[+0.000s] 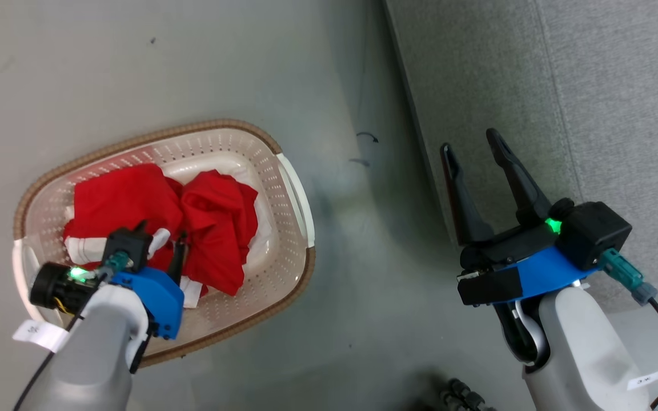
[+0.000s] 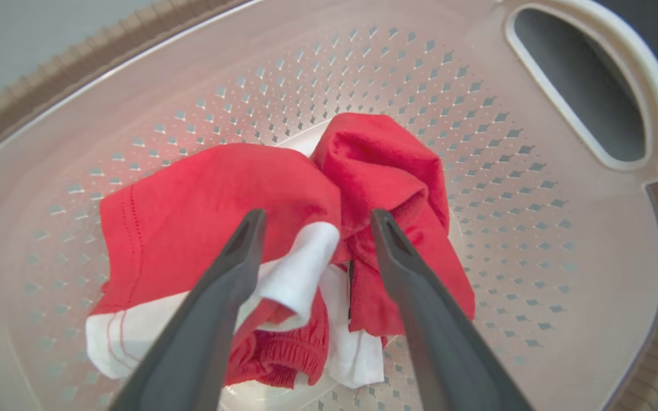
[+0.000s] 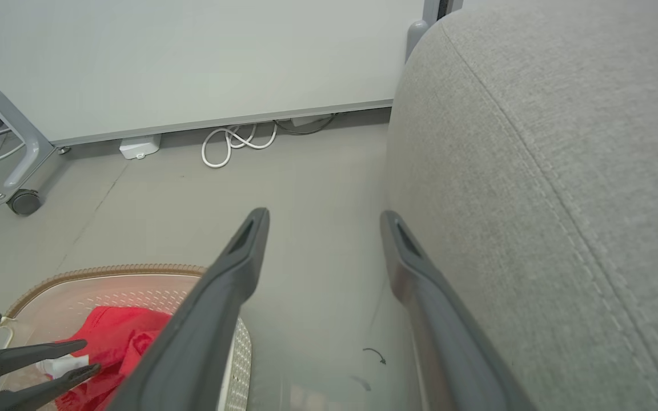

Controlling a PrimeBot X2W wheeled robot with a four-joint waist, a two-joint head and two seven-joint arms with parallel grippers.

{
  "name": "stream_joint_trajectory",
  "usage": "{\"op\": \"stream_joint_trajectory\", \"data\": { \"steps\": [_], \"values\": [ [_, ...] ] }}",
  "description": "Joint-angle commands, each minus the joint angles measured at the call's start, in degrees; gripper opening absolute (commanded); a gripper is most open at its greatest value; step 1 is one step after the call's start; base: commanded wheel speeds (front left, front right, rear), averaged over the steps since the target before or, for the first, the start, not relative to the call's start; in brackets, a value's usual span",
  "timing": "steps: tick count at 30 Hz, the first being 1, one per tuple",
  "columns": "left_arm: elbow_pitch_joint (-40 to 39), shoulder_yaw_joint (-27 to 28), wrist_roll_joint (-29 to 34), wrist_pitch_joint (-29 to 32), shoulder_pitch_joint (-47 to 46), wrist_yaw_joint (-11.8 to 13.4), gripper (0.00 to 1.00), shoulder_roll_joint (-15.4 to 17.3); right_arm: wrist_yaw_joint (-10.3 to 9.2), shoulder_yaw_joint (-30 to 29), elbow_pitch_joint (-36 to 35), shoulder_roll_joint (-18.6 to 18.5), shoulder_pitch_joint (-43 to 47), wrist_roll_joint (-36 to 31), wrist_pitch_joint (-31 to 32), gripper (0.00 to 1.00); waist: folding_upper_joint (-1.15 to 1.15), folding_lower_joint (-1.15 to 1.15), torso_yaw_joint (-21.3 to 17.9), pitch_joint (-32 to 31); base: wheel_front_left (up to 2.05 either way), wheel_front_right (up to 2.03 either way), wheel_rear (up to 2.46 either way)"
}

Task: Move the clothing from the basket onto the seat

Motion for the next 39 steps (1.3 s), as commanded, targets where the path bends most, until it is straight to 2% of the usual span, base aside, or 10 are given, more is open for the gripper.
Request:
{"op": "stream_joint_trajectory", "data": {
  "steps": [1, 7, 14, 15, 16, 17, 30, 39],
  "values": [
    [0.7, 0.0, 0.4, 0.1, -1.9, 0.6, 1.00, 0.5, 0.03, 0.2, -0.5, -0.2, -1.0, 0.4, -0.2, 1.00, 0.00, -0.01, -0.3, 1.7, 0.00, 0.00, 0.00],
    [3.9, -1.1, 1.2, 1.4, -4.8, 1.1, 1.00, 1.4, 0.03, 0.6, -0.7, -0.2, -1.7, 1.7, -0.2, 1.00, 0.00, -0.01, -1.1, 4.1, 0.00, 0.00, 0.00],
    [6.8, -2.1, 2.3, 2.4, -6.9, 3.5, 1.00, 1.9, 0.03, 1.1, -1.2, -0.2, -2.0, 2.6, -0.2, 1.00, 0.00, -0.01, -1.8, 5.6, 0.00, 0.00, 0.00],
    [7.2, -2.0, 2.0, 2.7, -7.2, 3.9, 0.60, 1.8, 0.03, 1.1, -1.2, -0.2, -2.0, 2.7, -0.2, 1.00, 0.00, -0.01, -1.9, 5.7, 0.00, 0.00, 0.00],
    [7.7, -1.9, 1.8, 3.0, -7.5, 4.0, 0.14, 1.7, 0.03, 1.2, -1.1, -0.2, -2.0, 2.7, -0.2, 1.00, 0.00, -0.01, -1.9, 5.9, 0.00, 0.00, 0.00],
    [8.1, -1.7, 1.5, 3.3, -7.7, 4.0, 0.00, 1.6, 0.03, 1.3, -1.0, -0.2, -2.1, 2.9, -0.2, 1.00, 0.00, -0.01, -2.0, 5.9, 0.00, 0.00, 0.00],
    [10.6, -2.3, -0.3, 2.5, -8.5, 2.3, 0.00, 0.7, 0.03, 1.2, -0.4, -0.2, -1.9, 3.5, -0.2, 1.00, 0.00, -0.01, -2.3, 4.4, 0.00, 0.00, 0.00],
    [11.8, -3.1, -1.6, 1.2, -7.0, 1.5, 0.00, -1.0, 0.03, 0.7, 0.6, -0.2, -0.9, 1.7, -0.2, 1.00, 0.00, -0.01, -0.2, 0.3, 0.00, 0.00, 0.00]
  ]
}}
